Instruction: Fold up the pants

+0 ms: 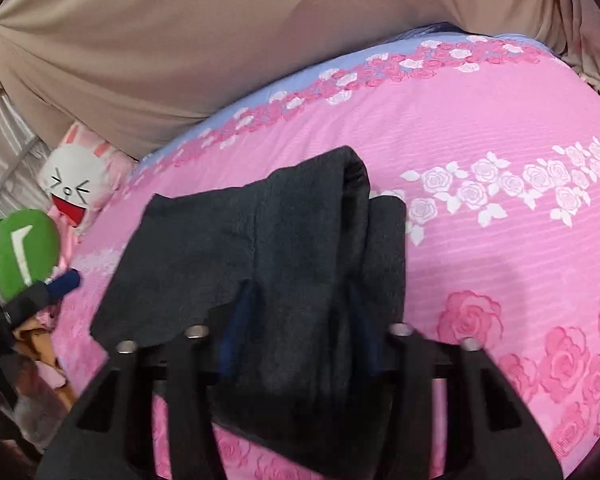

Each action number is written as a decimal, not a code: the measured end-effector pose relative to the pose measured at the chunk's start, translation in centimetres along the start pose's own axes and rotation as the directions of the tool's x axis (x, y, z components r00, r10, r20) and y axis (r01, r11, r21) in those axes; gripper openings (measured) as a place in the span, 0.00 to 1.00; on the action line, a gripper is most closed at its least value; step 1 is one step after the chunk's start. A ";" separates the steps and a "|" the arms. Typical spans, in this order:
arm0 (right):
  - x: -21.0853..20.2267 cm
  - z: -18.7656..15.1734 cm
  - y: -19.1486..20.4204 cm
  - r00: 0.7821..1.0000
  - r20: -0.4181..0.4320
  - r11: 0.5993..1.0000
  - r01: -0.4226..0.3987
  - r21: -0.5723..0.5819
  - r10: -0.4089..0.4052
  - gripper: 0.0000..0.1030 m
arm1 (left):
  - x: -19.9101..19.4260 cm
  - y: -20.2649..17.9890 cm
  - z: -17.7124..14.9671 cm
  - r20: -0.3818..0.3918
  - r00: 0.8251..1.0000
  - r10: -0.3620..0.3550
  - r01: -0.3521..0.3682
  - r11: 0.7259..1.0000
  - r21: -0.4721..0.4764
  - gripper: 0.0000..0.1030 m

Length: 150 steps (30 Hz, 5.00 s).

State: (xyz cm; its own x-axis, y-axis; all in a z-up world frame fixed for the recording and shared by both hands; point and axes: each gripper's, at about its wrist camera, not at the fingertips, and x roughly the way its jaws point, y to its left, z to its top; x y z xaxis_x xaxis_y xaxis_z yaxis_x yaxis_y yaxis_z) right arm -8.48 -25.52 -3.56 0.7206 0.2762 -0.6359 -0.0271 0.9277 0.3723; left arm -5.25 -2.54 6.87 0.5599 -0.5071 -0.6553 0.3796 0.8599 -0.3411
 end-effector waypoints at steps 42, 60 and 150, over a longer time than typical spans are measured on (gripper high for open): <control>-5.5 -1.5 7.9 0.993 0.116 0.999 -0.003 -0.047 0.009 0.09 | -4.4 5.7 3.1 0.027 0.997 0.075 -0.069 0.984 -0.166 0.13; -4.6 -4.8 7.6 0.998 0.040 0.998 0.052 -0.023 -0.051 0.06 | 2.7 5.5 -0.8 -0.182 0.956 0.231 -0.253 0.961 -0.109 0.40; 3.3 -4.3 6.6 0.954 -0.071 0.952 -0.282 0.121 0.292 0.05 | 3.9 -7.4 3.6 -0.082 0.996 -0.035 0.047 0.986 0.157 0.06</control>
State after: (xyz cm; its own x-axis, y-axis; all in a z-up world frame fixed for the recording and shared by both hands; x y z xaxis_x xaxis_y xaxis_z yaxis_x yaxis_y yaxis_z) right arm -9.31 -17.42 -6.11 0.6301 0.5519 -0.5462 -0.1452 0.7748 0.6154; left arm -3.22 -11.07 9.24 0.4839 -0.5301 -0.6963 0.5167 0.8152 -0.2616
